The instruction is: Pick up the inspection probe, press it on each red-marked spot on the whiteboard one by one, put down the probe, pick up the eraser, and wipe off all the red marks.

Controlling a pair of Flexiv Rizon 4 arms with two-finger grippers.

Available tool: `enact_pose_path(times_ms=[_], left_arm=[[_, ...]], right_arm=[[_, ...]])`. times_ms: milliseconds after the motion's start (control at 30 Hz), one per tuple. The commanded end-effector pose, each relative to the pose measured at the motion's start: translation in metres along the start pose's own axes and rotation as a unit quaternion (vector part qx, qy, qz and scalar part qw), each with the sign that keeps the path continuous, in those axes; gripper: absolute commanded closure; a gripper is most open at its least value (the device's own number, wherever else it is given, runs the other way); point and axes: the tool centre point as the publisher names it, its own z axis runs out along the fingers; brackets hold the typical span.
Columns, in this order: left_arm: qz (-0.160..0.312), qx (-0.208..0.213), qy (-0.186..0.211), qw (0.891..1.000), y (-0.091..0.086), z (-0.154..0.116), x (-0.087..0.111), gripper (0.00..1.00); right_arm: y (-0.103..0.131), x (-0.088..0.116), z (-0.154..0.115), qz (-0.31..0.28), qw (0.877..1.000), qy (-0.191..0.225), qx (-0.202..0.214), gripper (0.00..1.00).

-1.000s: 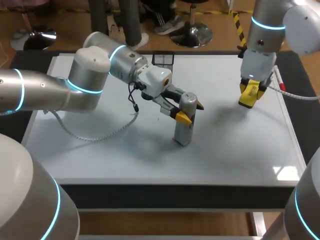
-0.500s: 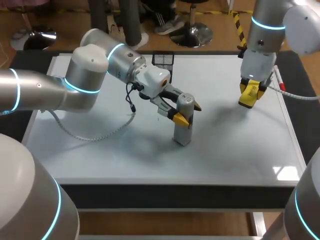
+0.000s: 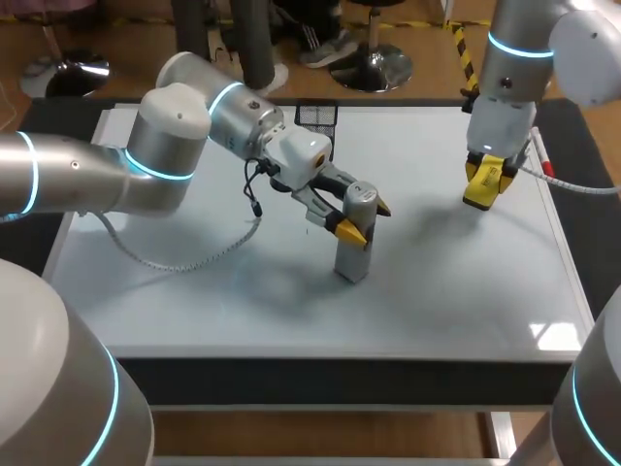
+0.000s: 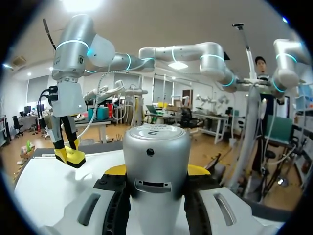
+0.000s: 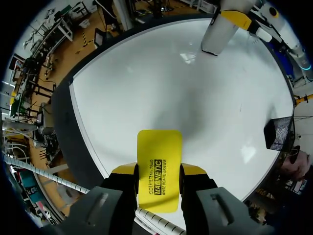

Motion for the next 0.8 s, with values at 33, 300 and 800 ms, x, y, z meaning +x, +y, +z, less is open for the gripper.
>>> enact_pose_path(times_ms=[33, 300, 800], left_arm=[[0.009, 0.008, 0.007, 1.000, -0.005, -0.009, 0.004, 1.00], [0.020, 0.006, 0.031, 0.999, -0.017, -0.038, 0.008, 1.00], [0.033, 0.020, 0.039, 0.998, -0.030, -0.118, 0.019, 1.00]], right_arm=[[0.000, 0.001, -0.001, -0.001, 1.000, 0.001, 0.001, 1.00], [0.000, 0.001, -0.001, -0.001, 1.000, 0.001, 0.001, 1.00], [0.000, 0.001, -0.001, -0.001, 1.000, 0.001, 0.001, 1.00]])
